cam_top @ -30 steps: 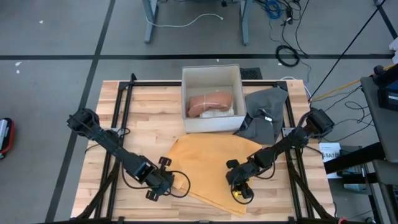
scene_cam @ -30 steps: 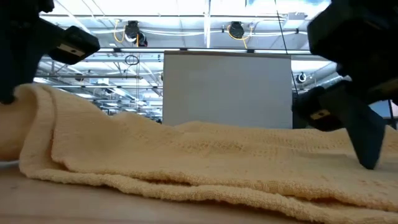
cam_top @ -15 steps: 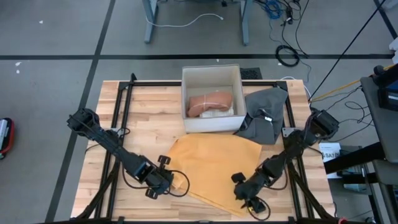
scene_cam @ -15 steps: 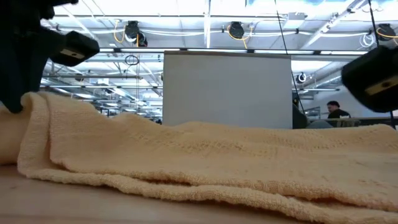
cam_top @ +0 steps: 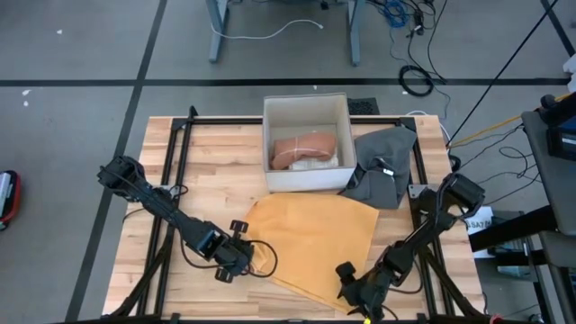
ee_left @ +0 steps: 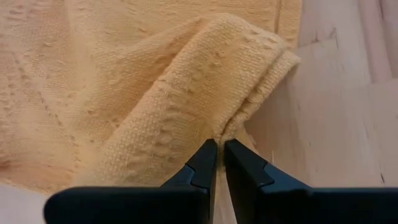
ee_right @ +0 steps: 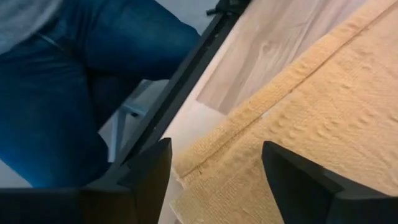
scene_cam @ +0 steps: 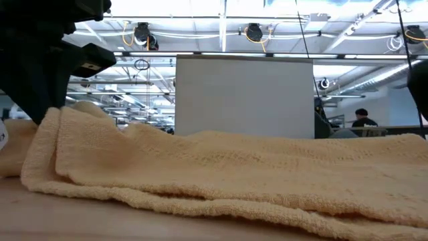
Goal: Fold towel
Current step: Fold the orange towel
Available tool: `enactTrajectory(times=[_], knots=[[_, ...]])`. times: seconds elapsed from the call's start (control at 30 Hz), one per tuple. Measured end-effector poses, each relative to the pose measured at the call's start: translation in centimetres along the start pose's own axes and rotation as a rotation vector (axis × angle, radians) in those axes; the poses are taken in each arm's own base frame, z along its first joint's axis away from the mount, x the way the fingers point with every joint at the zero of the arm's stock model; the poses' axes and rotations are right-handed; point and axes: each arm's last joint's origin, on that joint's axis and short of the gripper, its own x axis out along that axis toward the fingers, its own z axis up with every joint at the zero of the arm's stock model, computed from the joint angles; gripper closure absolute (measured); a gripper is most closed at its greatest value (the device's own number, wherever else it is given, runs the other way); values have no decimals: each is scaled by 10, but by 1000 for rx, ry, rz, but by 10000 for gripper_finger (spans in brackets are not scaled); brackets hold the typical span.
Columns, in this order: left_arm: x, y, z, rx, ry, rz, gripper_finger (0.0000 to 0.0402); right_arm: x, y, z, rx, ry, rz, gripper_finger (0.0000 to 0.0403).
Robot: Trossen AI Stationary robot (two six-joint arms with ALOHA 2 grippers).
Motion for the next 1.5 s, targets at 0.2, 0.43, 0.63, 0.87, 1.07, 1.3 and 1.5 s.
enactTrajectory(times=[0.2,0.43,0.63,0.87,1.07,1.3,1.5], knots=[[0,0,1,-1,-6,-2,364,15,11,-8,-49,37,-52,183],[0,0,1,0,-14,-5,364,25,13,-12,-69,119,-157,202],[0,-1,1,28,-15,-5,365,22,15,-1,-123,186,-193,320],[-2,-6,0,110,-13,-10,393,0,21,21,-169,256,-219,389],[-23,-17,18,181,-54,-31,398,-48,39,73,-241,154,-223,397],[-117,-47,49,345,-155,130,400,-135,67,132,-363,-9,-234,397],[-189,-54,58,429,-297,326,401,-203,72,149,-428,-117,-329,397]])
